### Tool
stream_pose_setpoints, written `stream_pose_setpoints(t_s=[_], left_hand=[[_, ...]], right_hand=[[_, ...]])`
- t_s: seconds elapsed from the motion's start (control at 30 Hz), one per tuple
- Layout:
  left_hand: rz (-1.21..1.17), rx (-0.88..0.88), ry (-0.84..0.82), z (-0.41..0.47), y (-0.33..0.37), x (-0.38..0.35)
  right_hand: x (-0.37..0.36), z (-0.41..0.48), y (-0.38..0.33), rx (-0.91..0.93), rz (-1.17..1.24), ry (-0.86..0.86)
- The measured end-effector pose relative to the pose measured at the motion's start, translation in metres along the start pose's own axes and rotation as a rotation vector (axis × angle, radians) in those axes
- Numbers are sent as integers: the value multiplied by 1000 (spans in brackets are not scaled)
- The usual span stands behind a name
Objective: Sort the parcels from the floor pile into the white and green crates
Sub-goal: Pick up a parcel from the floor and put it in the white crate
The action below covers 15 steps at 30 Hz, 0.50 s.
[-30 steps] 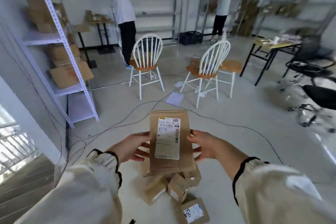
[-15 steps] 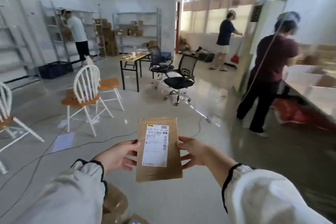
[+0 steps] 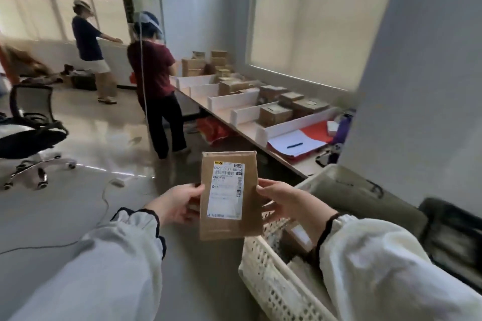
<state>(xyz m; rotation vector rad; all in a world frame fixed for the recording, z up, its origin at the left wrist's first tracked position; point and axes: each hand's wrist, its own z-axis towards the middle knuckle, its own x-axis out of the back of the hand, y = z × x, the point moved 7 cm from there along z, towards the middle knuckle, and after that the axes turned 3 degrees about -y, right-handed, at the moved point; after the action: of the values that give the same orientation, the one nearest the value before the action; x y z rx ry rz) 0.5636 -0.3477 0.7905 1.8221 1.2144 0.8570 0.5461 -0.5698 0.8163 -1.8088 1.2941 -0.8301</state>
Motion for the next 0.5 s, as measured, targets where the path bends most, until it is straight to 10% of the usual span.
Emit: stream_pose_setpoints(t_s=[0.5], left_hand=[[331, -11, -374, 152, 78, -263]], right_hand=[[240, -53, 125, -137, 461, 479]])
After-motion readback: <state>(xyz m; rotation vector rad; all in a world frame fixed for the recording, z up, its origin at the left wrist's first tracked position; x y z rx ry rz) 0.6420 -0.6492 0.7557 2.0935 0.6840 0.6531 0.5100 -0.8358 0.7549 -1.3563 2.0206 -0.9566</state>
